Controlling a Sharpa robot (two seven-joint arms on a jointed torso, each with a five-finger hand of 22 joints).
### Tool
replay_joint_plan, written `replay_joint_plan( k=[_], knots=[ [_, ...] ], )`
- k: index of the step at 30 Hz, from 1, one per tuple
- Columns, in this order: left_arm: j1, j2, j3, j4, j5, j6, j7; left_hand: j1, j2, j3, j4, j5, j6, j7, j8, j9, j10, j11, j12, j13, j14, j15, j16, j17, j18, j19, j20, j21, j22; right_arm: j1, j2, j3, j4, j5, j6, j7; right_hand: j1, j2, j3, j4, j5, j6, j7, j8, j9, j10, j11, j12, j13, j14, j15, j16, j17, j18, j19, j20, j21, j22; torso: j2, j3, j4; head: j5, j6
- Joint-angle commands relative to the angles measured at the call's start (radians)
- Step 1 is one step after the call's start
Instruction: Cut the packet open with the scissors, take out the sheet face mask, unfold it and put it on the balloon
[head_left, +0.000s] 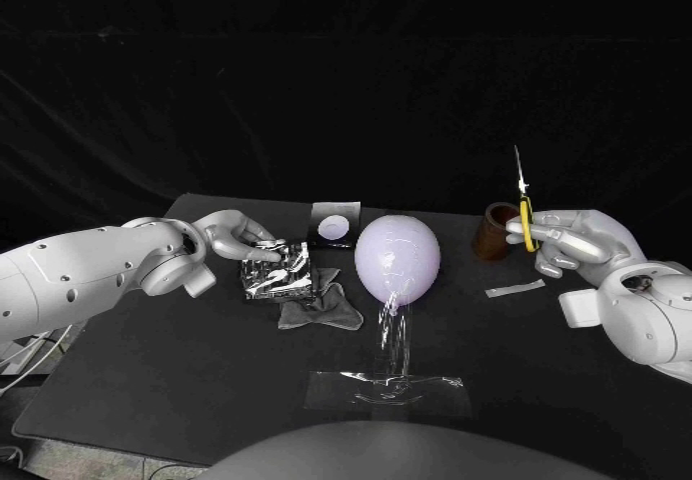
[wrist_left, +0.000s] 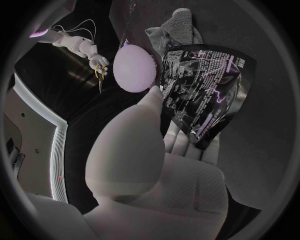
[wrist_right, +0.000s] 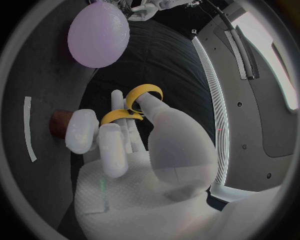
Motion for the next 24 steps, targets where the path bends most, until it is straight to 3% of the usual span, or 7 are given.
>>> replay_joint_plan(
  k=[1,7,14,19,24],
  knots=[
    [0.002,0.005,0.002,-0.004,0.014,0.037,0.036,0.018,0.003,-0.024,0.004,0.001,-0.006,0.03,0.008,-0.002,-0.012,0.001,0.006,0.001,-0.011,0.0,-0.003,-0.004,-0.015,-0.011,0.001,-0.005,-0.001,0.0,0.0,0.001,0.001,-0.01,0.014,0.016,0.001,0.009,0.294,-0.07,0.004,-0.002,-0.007,0.003,0.001,0.144,-0.079,0.002,0.001,0.0,-0.004,0.003,0.0,0.005,0.003,0.001,0.003,0.07,0.0,0.0005,-0.001,-0.001,-0.003],
    [0.003,0.014,0.003,-0.028,0.021,0.009,0.071,0.037,0.019,-0.043,0.007,0.002,-0.005,0.041,0.013,-0.004,-0.009,-0.005,0.015,0.003,-0.009,-0.003,0.001,-0.008,-0.015,-0.008,0.0,-0.007,0.0,0.0,0.002,0.001,-0.001,-0.01,0.015,0.016,0.001,0.008,0.294,-0.07,0.004,-0.002,-0.007,0.003,0.002,0.144,-0.079,0.002,0.002,0.0,-0.004,0.004,0.001,0.005,0.004,0.001,0.004,0.071,0.0,0.0012,0.0006,-0.001,-0.003],
    [0.005,0.035,0.006,-0.078,0.154,0.002,0.163,0.084,0.045,-0.031,-0.012,0.002,-0.001,0.042,0.02,-0.006,-0.012,-0.005,0.02,0.001,-0.012,-0.003,0.001,-0.014,-0.013,-0.017,0.0,-0.012,-0.001,0.0,0.007,0.001,-0.009,-0.017,0.019,0.015,0.001,0.008,0.295,-0.07,0.003,-0.002,-0.007,0.003,0.002,0.144,-0.079,0.001,0.002,0.0,-0.004,0.003,0.0,0.004,0.005,0.002,0.005,0.072,0.0,0.0003,-0.0013,0.0,0.0],
    [0.016,0.047,0.009,-0.098,0.223,-0.018,0.214,0.083,0.049,-0.033,-0.012,0.002,0.012,0.051,0.029,-0.006,0.005,-0.013,0.031,0.003,0.007,-0.01,0.011,-0.014,-0.008,-0.004,-0.001,-0.009,0.001,0.0,0.009,0.001,-0.014,-0.033,0.019,0.013,0.001,0.008,0.295,-0.07,0.003,-0.002,-0.007,0.003,0.002,0.144,-0.079,0.001,0.002,0.0,-0.004,0.003,0.0,0.004,0.005,0.002,0.005,0.072,0.0,0.0009,-0.0015,0.001,0.001],
    [0.031,0.057,0.012,-0.111,0.27,-0.032,0.249,0.092,0.059,-0.031,-0.018,0.002,0.025,0.046,0.038,-0.008,0.022,-0.02,0.04,0.003,0.033,-0.018,0.021,-0.016,0.005,0.064,-0.002,0.013,0.009,0.001,0.011,0.001,-0.021,-0.072,0.022,0.008,0.001,0.008,0.295,-0.07,0.003,-0.002,-0.007,0.004,0.003,0.144,-0.079,0.001,0.003,0.0,-0.004,0.004,0.002,0.005,0.005,0.002,0.005,0.071,-0.001,0.0012,-0.0013,0.001,0.004]
  ],
)
